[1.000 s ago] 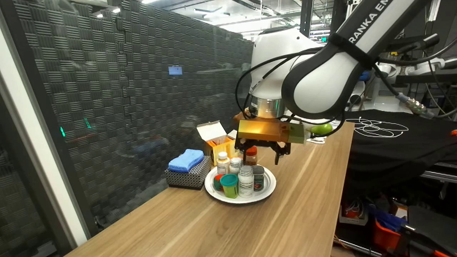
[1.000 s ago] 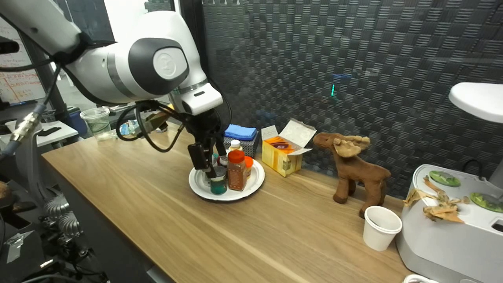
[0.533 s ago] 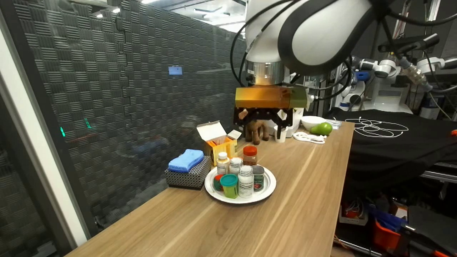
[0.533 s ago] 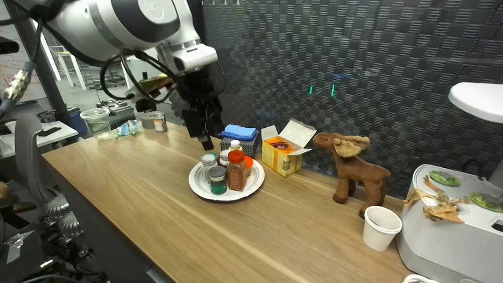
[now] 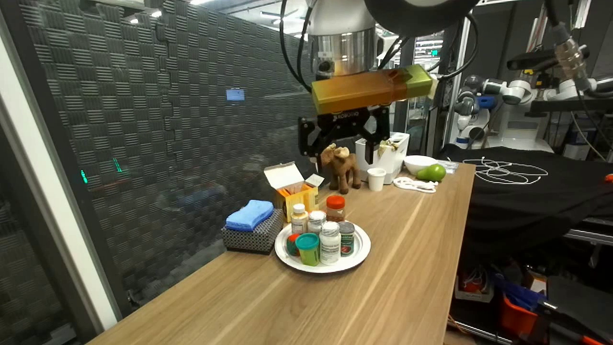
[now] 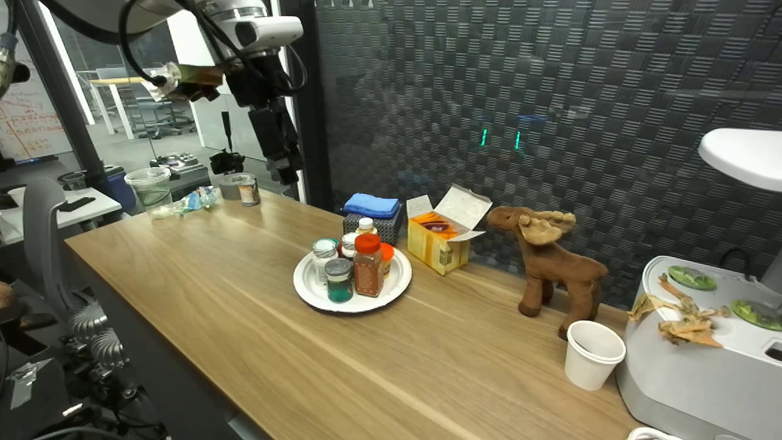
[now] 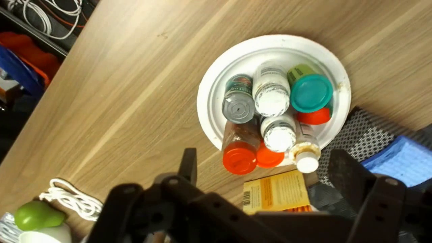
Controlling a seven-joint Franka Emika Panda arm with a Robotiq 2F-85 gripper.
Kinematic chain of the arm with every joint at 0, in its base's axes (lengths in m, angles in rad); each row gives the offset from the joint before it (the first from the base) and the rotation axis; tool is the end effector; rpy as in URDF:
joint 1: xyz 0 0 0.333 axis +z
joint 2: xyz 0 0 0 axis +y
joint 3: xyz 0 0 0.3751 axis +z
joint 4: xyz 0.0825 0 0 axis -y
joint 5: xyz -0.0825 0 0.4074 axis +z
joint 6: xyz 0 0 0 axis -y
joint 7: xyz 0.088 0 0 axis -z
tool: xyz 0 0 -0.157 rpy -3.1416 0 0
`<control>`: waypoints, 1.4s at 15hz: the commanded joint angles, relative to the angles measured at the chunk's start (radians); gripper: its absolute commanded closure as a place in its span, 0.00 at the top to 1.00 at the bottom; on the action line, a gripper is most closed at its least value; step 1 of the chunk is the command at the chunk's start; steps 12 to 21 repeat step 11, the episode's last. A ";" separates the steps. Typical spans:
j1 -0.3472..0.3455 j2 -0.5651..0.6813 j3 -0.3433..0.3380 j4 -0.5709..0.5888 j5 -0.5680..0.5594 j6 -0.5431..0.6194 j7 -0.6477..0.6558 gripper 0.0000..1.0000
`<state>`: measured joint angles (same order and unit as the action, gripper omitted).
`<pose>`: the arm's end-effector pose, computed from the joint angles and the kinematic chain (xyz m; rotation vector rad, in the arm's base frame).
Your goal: Pick up all the objects surrounding the white plate and arrange them on the plate
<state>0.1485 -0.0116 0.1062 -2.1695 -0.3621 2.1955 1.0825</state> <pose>0.5483 0.1151 0.4025 2.7750 -0.8889 0.3140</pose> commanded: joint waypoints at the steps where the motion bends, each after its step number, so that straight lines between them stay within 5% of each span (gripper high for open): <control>1: -0.009 -0.006 0.014 0.000 0.004 -0.004 -0.010 1.00; 21: -0.012 0.009 0.011 -0.002 0.004 -0.004 -0.008 1.00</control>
